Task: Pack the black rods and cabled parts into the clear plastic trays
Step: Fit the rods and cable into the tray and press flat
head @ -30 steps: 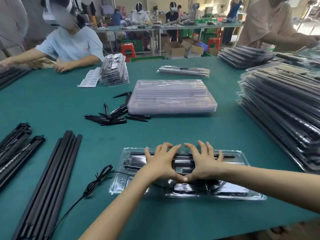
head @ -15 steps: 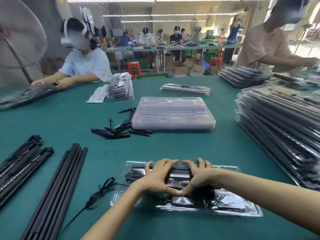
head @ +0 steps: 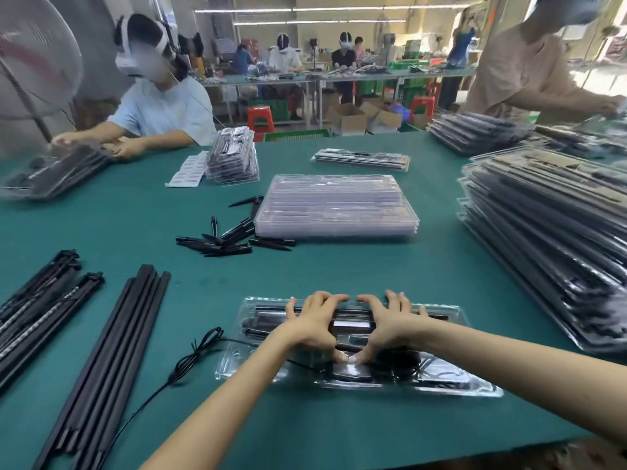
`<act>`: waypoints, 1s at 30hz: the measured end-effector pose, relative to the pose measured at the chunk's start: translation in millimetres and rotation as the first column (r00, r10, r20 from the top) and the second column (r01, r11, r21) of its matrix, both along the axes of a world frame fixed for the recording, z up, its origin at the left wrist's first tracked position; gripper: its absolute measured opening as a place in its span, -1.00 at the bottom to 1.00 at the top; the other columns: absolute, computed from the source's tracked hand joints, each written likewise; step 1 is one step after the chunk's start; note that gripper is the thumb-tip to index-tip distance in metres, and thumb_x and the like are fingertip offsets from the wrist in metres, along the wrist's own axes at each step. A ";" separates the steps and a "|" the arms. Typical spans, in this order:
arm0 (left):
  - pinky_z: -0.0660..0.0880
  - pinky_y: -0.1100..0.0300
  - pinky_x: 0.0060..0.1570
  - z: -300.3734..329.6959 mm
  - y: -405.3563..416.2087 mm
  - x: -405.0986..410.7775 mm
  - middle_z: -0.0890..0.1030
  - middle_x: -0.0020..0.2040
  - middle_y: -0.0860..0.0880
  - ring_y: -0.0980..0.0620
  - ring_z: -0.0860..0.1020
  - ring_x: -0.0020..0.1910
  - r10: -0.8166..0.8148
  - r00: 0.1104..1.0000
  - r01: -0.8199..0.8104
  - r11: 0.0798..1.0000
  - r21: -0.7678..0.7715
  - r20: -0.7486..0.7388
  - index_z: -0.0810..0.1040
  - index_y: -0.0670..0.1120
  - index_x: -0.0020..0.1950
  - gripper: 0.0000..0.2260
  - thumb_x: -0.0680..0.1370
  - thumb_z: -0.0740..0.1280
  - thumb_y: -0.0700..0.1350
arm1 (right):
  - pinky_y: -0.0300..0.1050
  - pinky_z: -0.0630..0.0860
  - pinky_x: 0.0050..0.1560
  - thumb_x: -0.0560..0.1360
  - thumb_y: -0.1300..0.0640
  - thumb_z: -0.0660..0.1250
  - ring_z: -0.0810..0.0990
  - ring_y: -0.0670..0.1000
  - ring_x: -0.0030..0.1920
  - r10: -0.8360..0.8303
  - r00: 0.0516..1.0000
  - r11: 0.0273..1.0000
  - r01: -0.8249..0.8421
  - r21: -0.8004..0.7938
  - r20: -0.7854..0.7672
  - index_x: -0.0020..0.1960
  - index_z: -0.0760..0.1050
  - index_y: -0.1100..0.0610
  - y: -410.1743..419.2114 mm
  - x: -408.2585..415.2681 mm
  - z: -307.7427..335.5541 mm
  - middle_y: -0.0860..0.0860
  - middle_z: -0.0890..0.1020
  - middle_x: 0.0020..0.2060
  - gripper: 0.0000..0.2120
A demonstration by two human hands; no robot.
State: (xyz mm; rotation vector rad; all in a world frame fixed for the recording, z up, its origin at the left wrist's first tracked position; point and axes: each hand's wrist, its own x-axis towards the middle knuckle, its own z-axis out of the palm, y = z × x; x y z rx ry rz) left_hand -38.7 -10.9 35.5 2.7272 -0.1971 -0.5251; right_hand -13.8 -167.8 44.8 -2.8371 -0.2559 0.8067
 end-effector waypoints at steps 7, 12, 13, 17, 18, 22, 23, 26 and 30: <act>-0.31 -0.13 0.41 -3.7 5.7 -3.8 0.11 0.46 0.03 0.07 0.03 0.50 -0.016 0.999 0.017 1.000 -0.025 0.043 0.02 0.16 0.51 -0.13 0.37 0.49 0.07 | 0.29 -0.28 0.44 0.25 -0.25 0.50 -0.33 0.13 0.51 0.045 0.999 0.996 -0.047 0.071 0.026 0.51 -0.11 -0.22 -9.4 -3.7 -6.1 0.12 -0.23 0.53 0.05; -0.35 -0.06 0.42 3.2 21.0 -10.4 0.10 0.50 0.07 0.14 0.04 0.50 -0.022 0.999 0.032 0.959 -0.281 0.040 -0.02 0.14 0.53 -0.10 0.38 0.49 -0.10 | 0.28 -0.27 0.44 0.24 -0.39 0.43 -0.32 0.12 0.51 0.052 0.999 0.995 -0.051 0.087 -0.014 0.52 -0.17 -0.24 -11.5 -0.4 0.0 0.09 -0.24 0.54 0.08; -0.35 -0.06 0.43 4.9 21.0 -11.3 0.10 0.51 0.07 0.14 0.04 0.50 -0.016 1.000 0.023 0.953 -0.303 0.027 -0.01 0.13 0.53 -0.10 0.37 0.49 -0.14 | 0.28 -0.27 0.44 0.22 -0.40 0.43 -0.33 0.12 0.51 0.054 0.998 0.996 -0.053 0.072 -0.011 0.52 -0.18 -0.23 -10.1 -2.0 -0.1 0.09 -0.25 0.53 0.11; -0.35 -0.08 0.44 8.2 19.0 -11.6 0.13 0.50 0.07 0.13 0.07 0.50 0.008 1.000 -0.013 0.945 -0.327 -0.018 0.04 0.15 0.52 -0.15 0.38 0.47 -0.15 | 0.31 -0.24 0.43 0.20 -0.37 0.47 -0.32 0.15 0.51 0.040 0.999 0.998 -0.040 0.046 0.004 0.52 -0.16 -0.21 -4.5 -5.0 0.3 0.10 -0.25 0.53 0.13; -0.34 -0.07 0.44 8.8 18.6 -10.8 0.15 0.49 0.06 0.12 0.09 0.49 0.022 0.999 -0.029 0.937 -0.348 -0.026 0.07 0.16 0.51 -0.18 0.40 0.48 -0.10 | 0.32 -0.23 0.43 0.20 -0.36 0.47 -0.30 0.16 0.51 0.038 0.999 0.999 -0.038 0.038 0.011 0.53 -0.15 -0.19 -3.2 -5.3 1.2 0.11 -0.23 0.53 0.12; -0.23 -0.15 0.44 8.9 7.7 -6.3 0.18 0.43 0.05 0.09 0.12 0.46 0.029 0.999 -0.022 0.986 -0.163 0.044 0.12 0.20 0.48 -0.20 0.35 0.49 0.19 | 0.37 -0.19 0.42 0.26 -0.24 0.50 -0.28 0.18 0.52 0.035 0.998 0.999 -0.035 0.001 0.049 0.52 -0.09 -0.13 2.0 -5.4 1.9 0.11 -0.21 0.54 0.06; -0.19 -0.18 0.43 8.1 4.1 -4.5 0.18 0.41 0.04 0.07 0.12 0.45 0.016 0.997 -0.009 0.996 -0.089 0.075 0.14 0.20 0.47 -0.19 0.33 0.50 0.21 | 0.38 -0.20 0.41 0.26 -0.21 0.50 -0.29 0.18 0.52 0.033 0.998 0.999 -0.033 0.000 0.062 0.52 -0.09 -0.12 2.9 -6.1 0.5 0.11 -0.21 0.54 0.05; -0.08 -0.26 0.38 6.7 1.3 1.2 0.17 0.36 0.00 0.02 0.11 0.40 -0.067 0.993 0.064 0.998 0.026 0.100 0.13 0.20 0.47 -0.16 0.31 0.49 0.26 | 0.41 -0.22 0.39 0.27 -0.17 0.50 -0.32 0.16 0.51 0.032 0.994 0.999 -0.033 0.011 0.108 0.53 -0.09 -0.06 3.4 -8.6 -4.9 0.10 -0.22 0.53 0.05; -0.15 -0.16 0.38 -6.0 13.1 2.5 0.14 0.36 -0.01 0.02 0.08 0.40 -0.144 0.983 0.140 0.989 0.040 0.116 0.05 0.22 0.49 -0.13 0.32 0.45 0.31 | 0.42 -0.27 0.37 0.29 -0.19 0.47 -0.34 0.14 0.51 0.038 0.993 0.999 -0.040 0.017 0.111 0.52 -0.10 -0.03 2.0 -8.3 -12.1 0.08 -0.24 0.53 0.03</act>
